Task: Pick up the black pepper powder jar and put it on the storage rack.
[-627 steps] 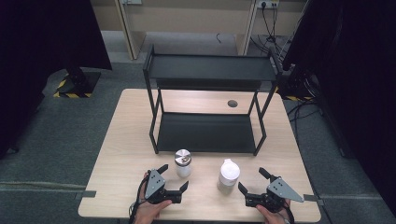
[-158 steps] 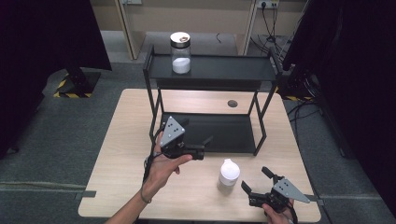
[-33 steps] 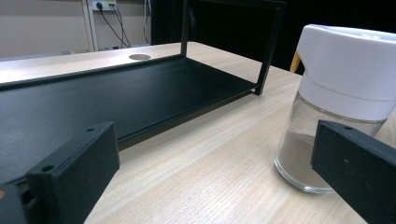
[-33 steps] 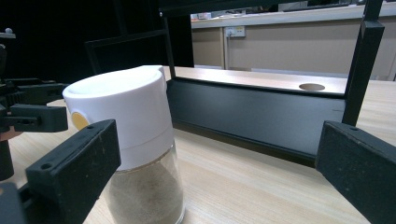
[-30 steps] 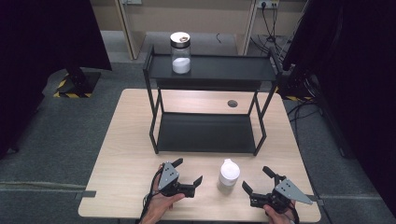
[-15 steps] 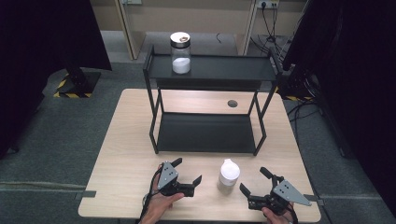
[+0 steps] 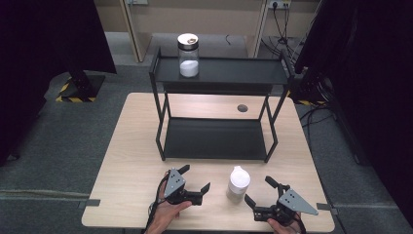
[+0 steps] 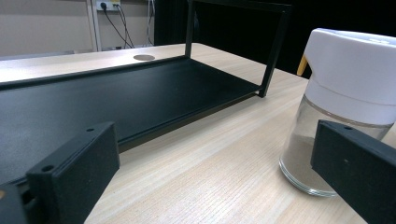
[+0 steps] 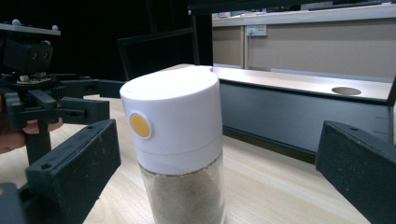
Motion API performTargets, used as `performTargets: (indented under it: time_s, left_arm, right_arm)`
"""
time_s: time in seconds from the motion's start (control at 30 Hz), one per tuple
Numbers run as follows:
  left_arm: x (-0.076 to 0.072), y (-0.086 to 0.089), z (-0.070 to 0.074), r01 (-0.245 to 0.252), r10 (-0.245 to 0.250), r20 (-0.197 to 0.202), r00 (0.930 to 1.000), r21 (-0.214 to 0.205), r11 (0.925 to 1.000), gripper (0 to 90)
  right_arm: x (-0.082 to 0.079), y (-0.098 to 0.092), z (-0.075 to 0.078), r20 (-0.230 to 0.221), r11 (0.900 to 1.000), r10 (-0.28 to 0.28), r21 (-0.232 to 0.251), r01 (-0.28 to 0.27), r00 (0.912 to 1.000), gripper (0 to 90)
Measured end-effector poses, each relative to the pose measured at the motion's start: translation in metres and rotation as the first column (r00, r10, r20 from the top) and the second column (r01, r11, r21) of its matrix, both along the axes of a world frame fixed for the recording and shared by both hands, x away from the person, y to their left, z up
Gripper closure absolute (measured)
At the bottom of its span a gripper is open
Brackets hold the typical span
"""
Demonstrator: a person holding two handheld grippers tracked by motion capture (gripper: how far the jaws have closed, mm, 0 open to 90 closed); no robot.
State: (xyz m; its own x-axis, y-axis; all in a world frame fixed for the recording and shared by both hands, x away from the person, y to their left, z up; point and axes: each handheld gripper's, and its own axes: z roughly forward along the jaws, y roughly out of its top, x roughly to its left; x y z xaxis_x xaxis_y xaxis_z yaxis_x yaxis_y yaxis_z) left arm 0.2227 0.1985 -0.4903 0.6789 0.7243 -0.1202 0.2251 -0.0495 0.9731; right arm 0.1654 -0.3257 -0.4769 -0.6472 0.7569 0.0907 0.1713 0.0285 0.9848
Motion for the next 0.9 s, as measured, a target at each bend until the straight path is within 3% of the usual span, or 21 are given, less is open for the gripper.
performTargets:
  time_s: [0.9]
  left_arm:
    - [0.001,0.001,0.0,0.001,-0.001,0.001,1.0,-0.005,1.0,0.4]
  right_arm:
    - [0.016,0.031,-0.007,-0.033,0.9978,0.038,-0.053,-0.04,0.9987,0.3]
